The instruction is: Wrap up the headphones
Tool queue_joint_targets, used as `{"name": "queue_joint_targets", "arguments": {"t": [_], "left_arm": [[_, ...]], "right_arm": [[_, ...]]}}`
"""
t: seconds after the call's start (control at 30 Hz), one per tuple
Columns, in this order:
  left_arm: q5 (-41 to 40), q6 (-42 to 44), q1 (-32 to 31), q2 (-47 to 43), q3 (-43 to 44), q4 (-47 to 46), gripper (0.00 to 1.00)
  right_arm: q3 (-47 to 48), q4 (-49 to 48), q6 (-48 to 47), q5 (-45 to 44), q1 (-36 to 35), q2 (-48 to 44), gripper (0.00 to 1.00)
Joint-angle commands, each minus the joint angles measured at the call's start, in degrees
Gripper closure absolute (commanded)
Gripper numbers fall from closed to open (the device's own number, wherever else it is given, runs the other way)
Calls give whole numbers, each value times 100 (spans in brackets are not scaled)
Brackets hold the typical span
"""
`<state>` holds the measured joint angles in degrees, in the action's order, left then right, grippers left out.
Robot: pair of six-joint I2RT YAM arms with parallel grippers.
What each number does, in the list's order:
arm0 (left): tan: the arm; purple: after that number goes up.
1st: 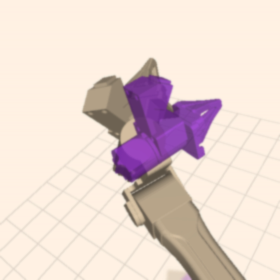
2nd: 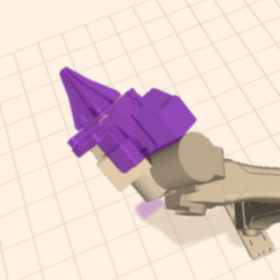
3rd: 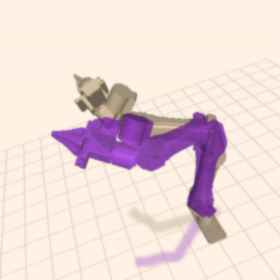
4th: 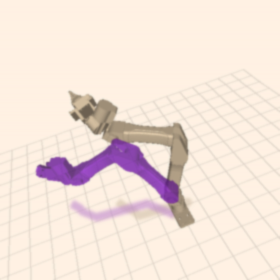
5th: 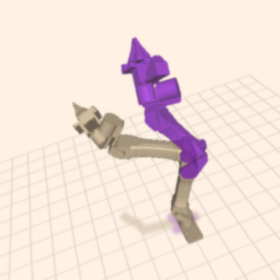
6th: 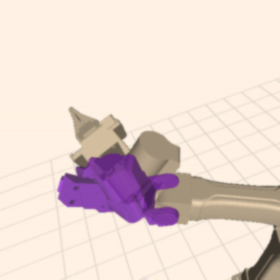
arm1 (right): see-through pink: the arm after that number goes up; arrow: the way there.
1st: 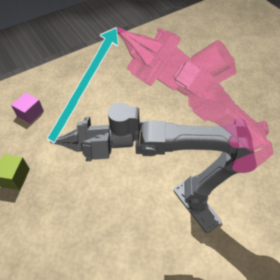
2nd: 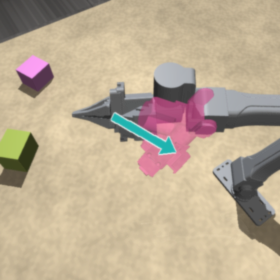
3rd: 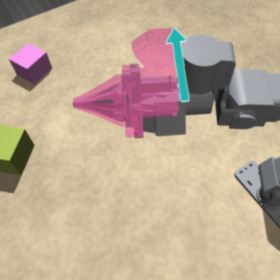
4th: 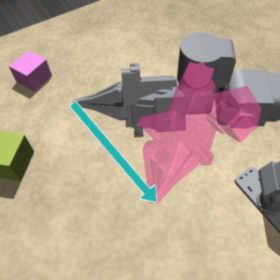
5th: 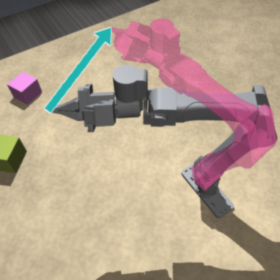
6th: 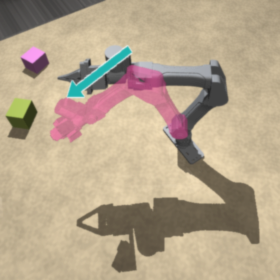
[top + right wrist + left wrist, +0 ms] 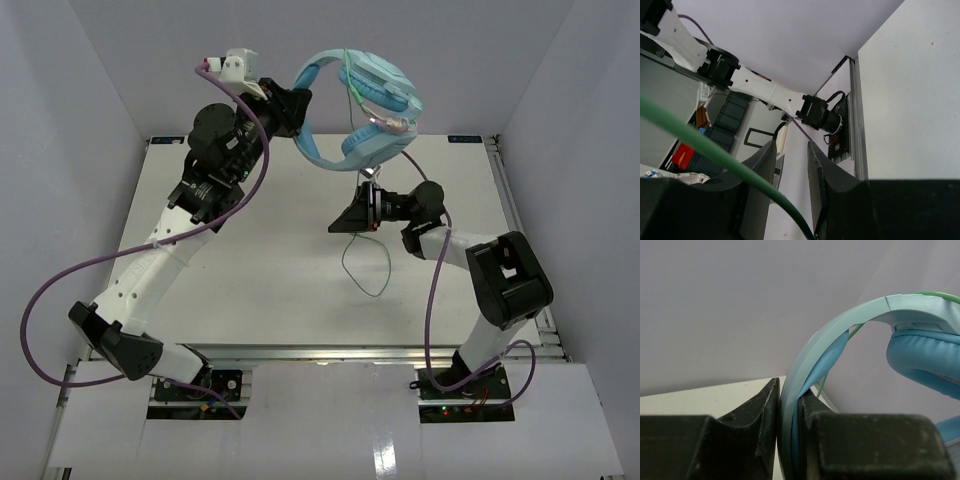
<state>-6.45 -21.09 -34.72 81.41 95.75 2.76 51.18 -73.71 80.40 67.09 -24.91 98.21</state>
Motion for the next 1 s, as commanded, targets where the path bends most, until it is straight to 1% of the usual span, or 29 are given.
{"name": "queue_joint_targets", "arguments": {"t": [0.0,0.07,0.2,0.33,0.4,0.43,0.5,0.57,0.6,0.63,0.7,0.73,0.8,0.83,0.9,0.97], "left_arm": [[-1439,176,9,-133,269,-593,100],[-1719,292,9,-67,285,-800,100],[-2297,612,9,178,564,-933,100],[-2786,1441,18,345,530,-1444,100],[-2982,1712,18,463,566,-1636,100],[-2991,1813,60,492,617,-1638,100],[-3030,2043,94,583,653,-1683,100],[-3061,2343,109,646,640,-1694,100],[-3068,2489,118,678,617,-1693,100],[-3051,2583,136,696,565,-1665,100],[-3034,2749,153,760,414,-1586,100],[-3020,2784,167,788,359,-1477,100],[-2995,2958,169,945,207,-1356,100],[-2966,3015,176,974,74,-1252,100],[-2776,3089,176,990,-276,-1142,100],[-2496,3025,173,948,-674,-1040,100]], "right_arm": [[-267,-3410,-280,138,-288,-637,62],[-415,-2982,-553,270,-576,-902,62],[-568,-2012,-1618,460,-1026,-1501,62],[-704,-1254,-2211,577,-1202,-1915,63],[-758,-679,-2646,577,-1209,-2198,64],[-744,115,-3219,577,-1216,-2293,65],[-701,1508,-4033,562,-1224,-2606,67],[-567,2579,-4941,541,-1226,-2859,72],[-469,3496,-5605,468,-1226,-2950,75],[-237,4714,-6497,294,-1226,-3003,77],[475,6843,-7675,-352,-1266,-3044,80],[832,7304,-8516,-831,-1287,-3045,80],[1455,8645,-9481,-1607,-1337,-2940,83],[1696,9417,-10051,-2157,-1359,-2843,83],[2374,10295,-10731,-3061,-1467,-2715,84],[2929,10838,-11274,-3968,-1613,-2647,84]]}}
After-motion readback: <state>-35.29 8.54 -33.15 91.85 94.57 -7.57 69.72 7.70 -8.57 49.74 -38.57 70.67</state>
